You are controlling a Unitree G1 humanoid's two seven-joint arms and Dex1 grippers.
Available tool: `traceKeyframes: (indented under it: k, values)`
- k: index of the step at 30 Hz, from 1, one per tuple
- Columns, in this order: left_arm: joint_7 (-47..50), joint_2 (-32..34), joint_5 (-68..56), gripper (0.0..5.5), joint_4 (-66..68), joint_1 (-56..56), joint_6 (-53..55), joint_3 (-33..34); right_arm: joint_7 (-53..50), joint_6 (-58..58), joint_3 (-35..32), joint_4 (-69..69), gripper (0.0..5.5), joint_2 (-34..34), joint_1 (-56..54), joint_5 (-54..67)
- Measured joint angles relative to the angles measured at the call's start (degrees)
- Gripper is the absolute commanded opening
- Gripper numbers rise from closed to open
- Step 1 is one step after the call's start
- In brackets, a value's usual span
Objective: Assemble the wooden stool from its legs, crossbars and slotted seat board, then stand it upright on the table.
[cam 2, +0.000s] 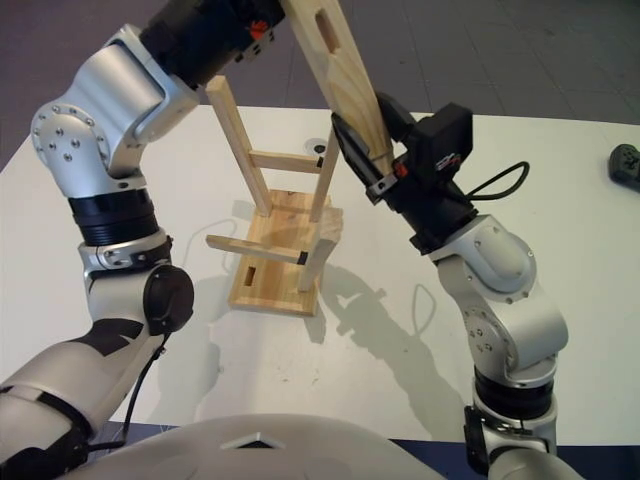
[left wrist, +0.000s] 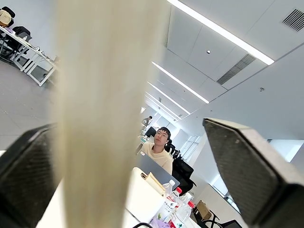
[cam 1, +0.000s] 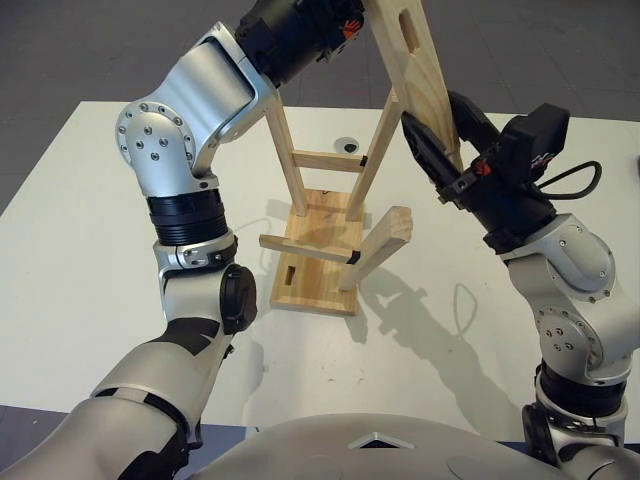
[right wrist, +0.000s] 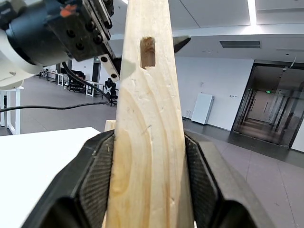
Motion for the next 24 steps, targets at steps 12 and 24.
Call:
traceKeyframes:
  k: [12, 24]
  values:
    - [-0.38, 4.22, 3.31, 2.03, -1.63, 0.19, 0.81, -3.08, 1.25, -1.45, 0.05, -0.59, 2.07, -2.08, 0.02, -5.22]
    - [-1.62, 4.74, 5.03, 1.06, -0.69, 0.94, 0.80, -3.62, 2.49, -4.62, 1.50, -0.04, 2.55, -2.35, 0.87, -9.76]
